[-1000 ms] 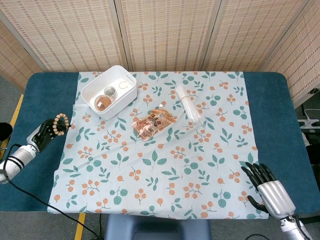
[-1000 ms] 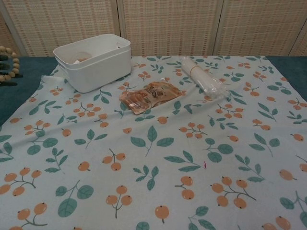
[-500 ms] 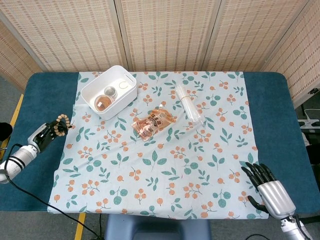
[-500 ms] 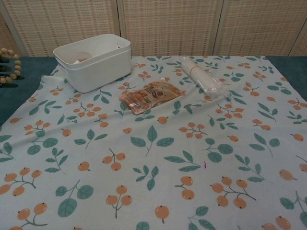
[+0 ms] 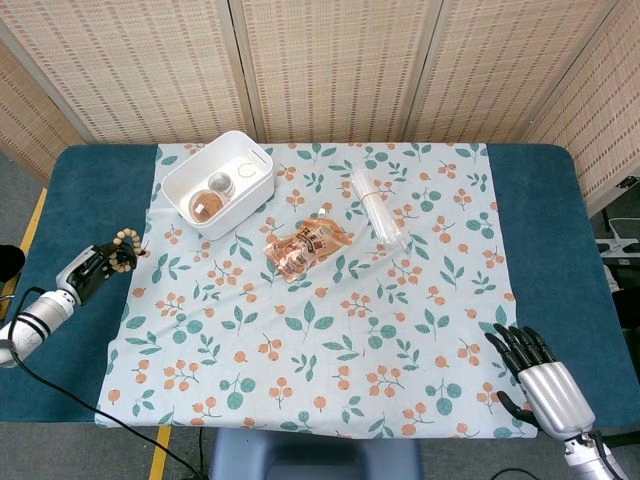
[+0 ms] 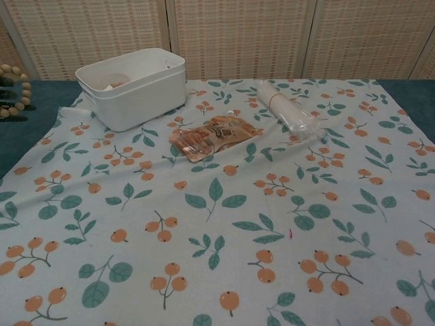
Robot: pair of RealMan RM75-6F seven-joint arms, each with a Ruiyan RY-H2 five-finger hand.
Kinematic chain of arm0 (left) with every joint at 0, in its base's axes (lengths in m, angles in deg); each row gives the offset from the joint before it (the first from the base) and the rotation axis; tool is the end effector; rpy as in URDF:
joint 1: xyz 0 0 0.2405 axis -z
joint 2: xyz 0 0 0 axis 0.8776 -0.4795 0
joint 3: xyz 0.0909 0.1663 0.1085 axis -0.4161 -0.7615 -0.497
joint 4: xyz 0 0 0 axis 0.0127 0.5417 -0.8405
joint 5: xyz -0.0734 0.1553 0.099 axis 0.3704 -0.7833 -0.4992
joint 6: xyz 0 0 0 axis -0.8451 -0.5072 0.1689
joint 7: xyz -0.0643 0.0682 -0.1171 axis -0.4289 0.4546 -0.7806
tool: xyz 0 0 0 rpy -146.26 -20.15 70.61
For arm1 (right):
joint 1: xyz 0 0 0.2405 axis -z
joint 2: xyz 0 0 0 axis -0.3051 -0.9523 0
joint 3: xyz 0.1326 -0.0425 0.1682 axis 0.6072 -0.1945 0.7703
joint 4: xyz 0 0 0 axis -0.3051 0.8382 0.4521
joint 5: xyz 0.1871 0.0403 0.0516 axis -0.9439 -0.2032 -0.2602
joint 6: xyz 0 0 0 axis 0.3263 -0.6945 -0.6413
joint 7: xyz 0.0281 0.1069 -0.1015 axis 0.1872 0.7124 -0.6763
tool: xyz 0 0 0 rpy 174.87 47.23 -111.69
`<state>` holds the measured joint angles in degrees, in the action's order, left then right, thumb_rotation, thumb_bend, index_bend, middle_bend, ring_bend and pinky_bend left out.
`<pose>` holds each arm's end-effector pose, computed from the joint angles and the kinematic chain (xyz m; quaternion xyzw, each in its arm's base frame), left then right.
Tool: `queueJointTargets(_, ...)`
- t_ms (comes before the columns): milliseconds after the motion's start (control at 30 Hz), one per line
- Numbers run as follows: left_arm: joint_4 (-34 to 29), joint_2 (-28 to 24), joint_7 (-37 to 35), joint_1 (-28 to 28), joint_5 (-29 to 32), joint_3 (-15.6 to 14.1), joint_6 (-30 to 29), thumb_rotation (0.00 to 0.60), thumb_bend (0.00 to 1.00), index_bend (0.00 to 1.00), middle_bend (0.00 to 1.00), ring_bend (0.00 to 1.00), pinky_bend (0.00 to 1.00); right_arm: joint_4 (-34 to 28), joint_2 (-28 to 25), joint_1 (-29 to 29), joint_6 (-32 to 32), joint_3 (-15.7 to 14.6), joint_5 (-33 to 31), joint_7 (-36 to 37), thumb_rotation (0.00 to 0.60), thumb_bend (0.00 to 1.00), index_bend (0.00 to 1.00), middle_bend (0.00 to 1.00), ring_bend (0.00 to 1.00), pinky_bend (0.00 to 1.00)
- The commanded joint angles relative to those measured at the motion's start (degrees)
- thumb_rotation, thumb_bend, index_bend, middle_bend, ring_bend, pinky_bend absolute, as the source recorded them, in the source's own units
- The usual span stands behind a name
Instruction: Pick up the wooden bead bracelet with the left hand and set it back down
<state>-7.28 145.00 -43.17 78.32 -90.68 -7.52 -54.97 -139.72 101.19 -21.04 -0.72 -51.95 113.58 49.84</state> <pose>-0.2801 0.3681 0.1323 -0.2463 -0.8390 -0.4675 0.1298 -0.2484 -0.1347 0.1181 0.7067 -0.3794 0.3408 0.4904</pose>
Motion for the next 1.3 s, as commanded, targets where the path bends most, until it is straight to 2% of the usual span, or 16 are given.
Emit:
queueJointTargets(33, -0.11, 0.1, 0.24, -0.05, 0.05, 0.01, 0.51, 0.316, 0.94, 0.54, 0.59, 0.19, 0.0, 0.06, 0.03, 0.02, -0.03, 0.08, -0.11, 0.01, 0.6, 0.24, 0.0, 0.0, 0.0, 0.0)
queueJointTargets(100, -0.06, 0.5, 0.32, -0.28, 0.75, 0.62, 1.43, 0.318, 0.99, 0.54, 0.59, 0.18, 0.0, 0.1, 0.04, 0.02, -0.03, 0.16, -0.25, 0.1, 0.6, 0.24, 0.0, 0.0, 0.0, 0.0)
queueJointTargets(167, 0.35, 1.16, 1.26, -0.62, 1.69, 1.89, 3.38, 0.436, 1.0, 0.53, 0.56, 0.17, 0.0, 0.1, 0.01, 0.03, -0.05, 0.17, -0.25, 0.19, 0.6, 0.24, 0.0, 0.0, 0.0, 0.0)
queueJointTargets(233, 1.16, 1.37, 2.54, -0.55, 1.83, 2.43, 5.33, 0.586, 1.0, 0.49, 0.5, 0.13, 0.0, 0.13, -0.01, 0.05, -0.12, 0.2, -0.23, 0.21, 0.6, 0.24, 0.0, 0.0, 0.0, 0.0)
queueJointTargets(267, 1.77, 1.48, 3.47, -0.37, 1.68, 2.52, 6.18, 0.599, 1.0, 0.47, 0.48, 0.12, 0.0, 0.13, -0.01, 0.07, -0.18, 0.2, -0.22, 0.25, 0.6, 0.24, 0.0, 0.0, 0.0, 0.0)
queueJointTargets(567, 5.61, 1.28, 4.6, 1.14, 2.97, 1.81, 12.95, 0.6, 0.99, 0.22, 0.34, 0.02, 0.0, 0.34, 0.02, 0.17, -0.45, 0.27, -0.1, 0.42, 0.6, 0.24, 0.0, 0.0, 0.0, 0.0)
queueJointTargets(600, 5.88, 1.34, 4.62, 1.2, 3.26, 1.87, 13.18, 0.6, 0.96, 0.2, 0.33, 0.01, 0.0, 0.36, 0.02, 0.18, -0.48, 0.29, -0.1, 0.44, 0.6, 0.24, 0.0, 0.0, 0.0, 0.0)
queueJointTargets(700, 6.42, 1.36, 4.83, 1.43, 3.58, 1.63, 13.18, 0.6, 0.77, 0.17, 0.32, 0.0, 0.0, 0.37, 0.03, 0.15, -0.45, 0.32, -0.11, 0.54, 0.6, 0.24, 0.0, 0.0, 0.0, 0.0)
queueJointTargets(800, 6.7, 1.07, 4.3, 1.67, 3.75, 0.96, 13.35, 0.6, 0.6, 0.23, 0.33, 0.01, 0.0, 0.42, 0.07, 0.08, -0.3, 0.34, -0.16, 0.56, 0.6, 0.24, 0.0, 0.0, 0.0, 0.0)
queueJointTargets(867, 6.6, 0.98, 3.49, 1.77, 4.0, 0.52, 12.69, 0.6, 0.56, 0.31, 0.38, 0.03, 0.0, 0.41, 0.1, 0.03, -0.18, 0.35, -0.2, 0.55, 0.6, 0.24, 0.0, 0.0, 0.0, 0.0)
queueJointTargets(967, 6.07, 0.74, 2.35, 1.83, 4.14, -0.2, 11.51, 0.579, 0.54, 0.4, 0.45, 0.06, 0.0, 0.41, 0.11, 0.0, -0.1, 0.36, -0.21, 0.53, 0.6, 0.24, 0.0, 0.0, 0.0, 0.0)
queueJointTargets(1133, 5.64, 0.57, 1.27, 1.86, 4.46, -0.67, 10.71, 0.45, 0.51, 0.48, 0.52, 0.1, 0.0, 0.41, 0.13, -0.01, -0.08, 0.39, -0.28, 0.58, 0.6, 0.24, 0.0, 0.0, 0.0, 0.0)
queueJointTargets(1300, 5.07, 0.41, 0.94, 1.87, 4.48, -1.06, 9.96, 0.425, 0.5, 0.53, 0.57, 0.13, 0.0, 0.43, 0.12, -0.06, 0.09, 0.37, -0.32, 0.53, 0.6, 0.24, 0.0, 0.0, 0.0, 0.0)
